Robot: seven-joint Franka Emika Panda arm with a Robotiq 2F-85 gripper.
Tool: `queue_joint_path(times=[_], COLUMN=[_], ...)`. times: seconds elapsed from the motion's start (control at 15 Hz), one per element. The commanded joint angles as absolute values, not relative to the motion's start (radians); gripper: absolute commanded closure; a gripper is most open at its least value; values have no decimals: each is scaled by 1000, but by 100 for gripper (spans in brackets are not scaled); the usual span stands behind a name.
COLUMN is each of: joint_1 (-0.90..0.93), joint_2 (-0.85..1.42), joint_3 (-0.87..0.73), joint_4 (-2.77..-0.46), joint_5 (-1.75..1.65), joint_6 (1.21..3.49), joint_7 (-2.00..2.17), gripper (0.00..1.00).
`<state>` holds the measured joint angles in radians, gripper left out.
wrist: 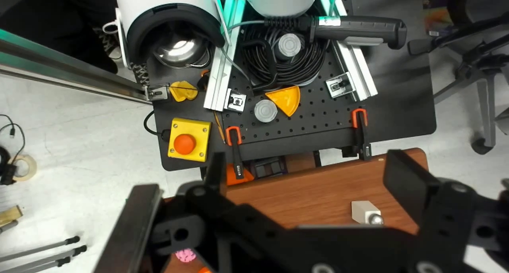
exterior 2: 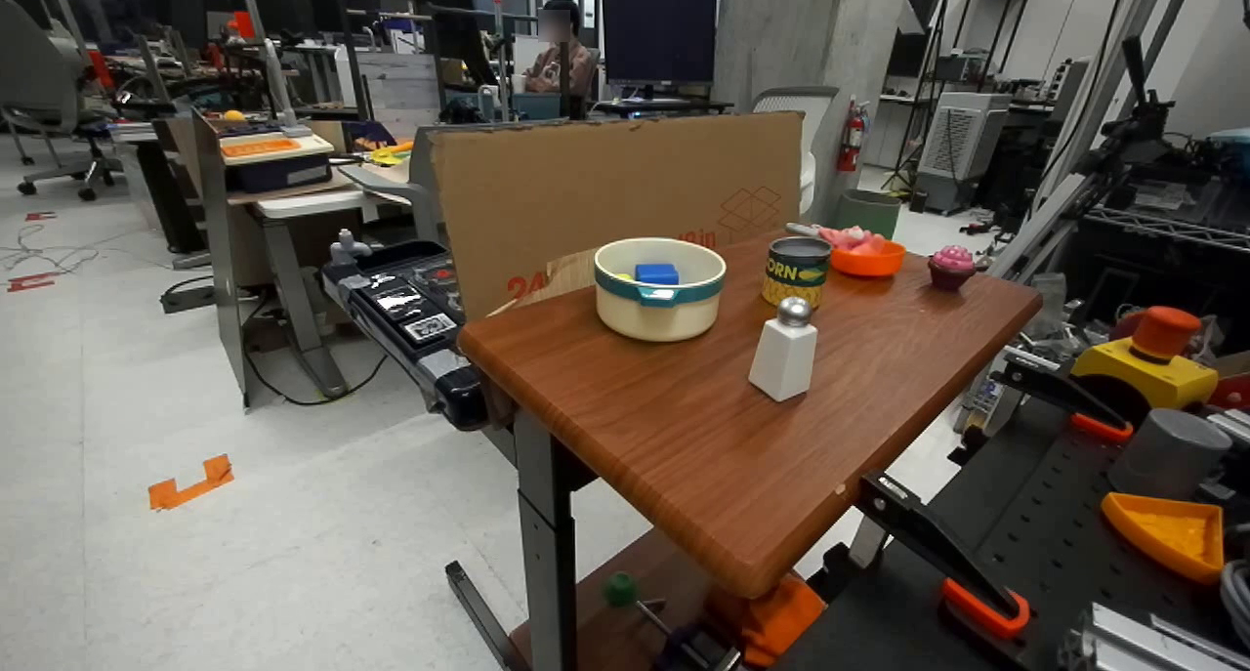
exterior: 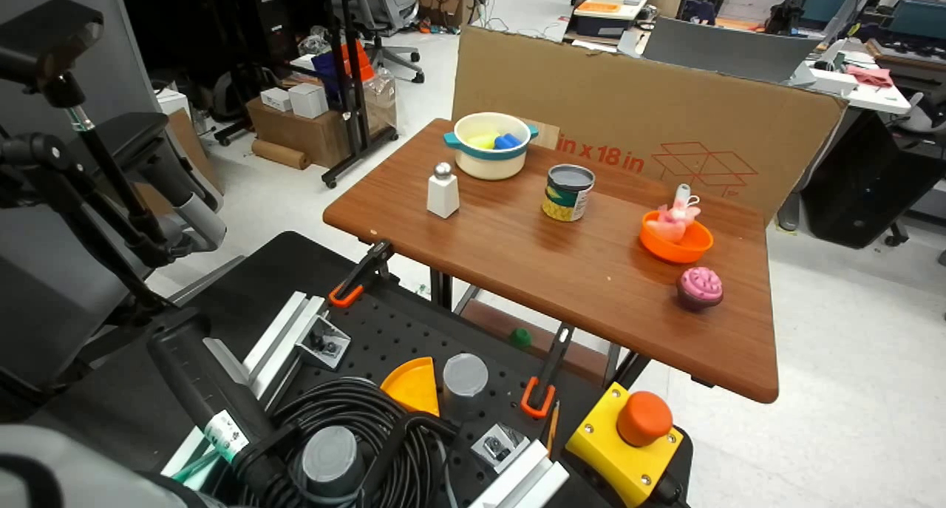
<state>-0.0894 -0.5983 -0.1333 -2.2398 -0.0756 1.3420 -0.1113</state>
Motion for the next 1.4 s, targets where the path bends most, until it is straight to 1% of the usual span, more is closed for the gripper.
queue_joint_path(times=[0.0, 0.2, 0.27, 1.33], joint_1=[-80, -80, -87, -104], joint_2=[-534, -533, -543, -511], joint_3=[-138, -143, -135, -173], joint_4=[-2168, -2155, -2190, -2133], joint_5=[-79, -81, -77, -72], joint_6=[1281, 1278, 1313, 1285], joint_7=[-140, -162, -133, -153], gripper=[0, 0, 0, 0])
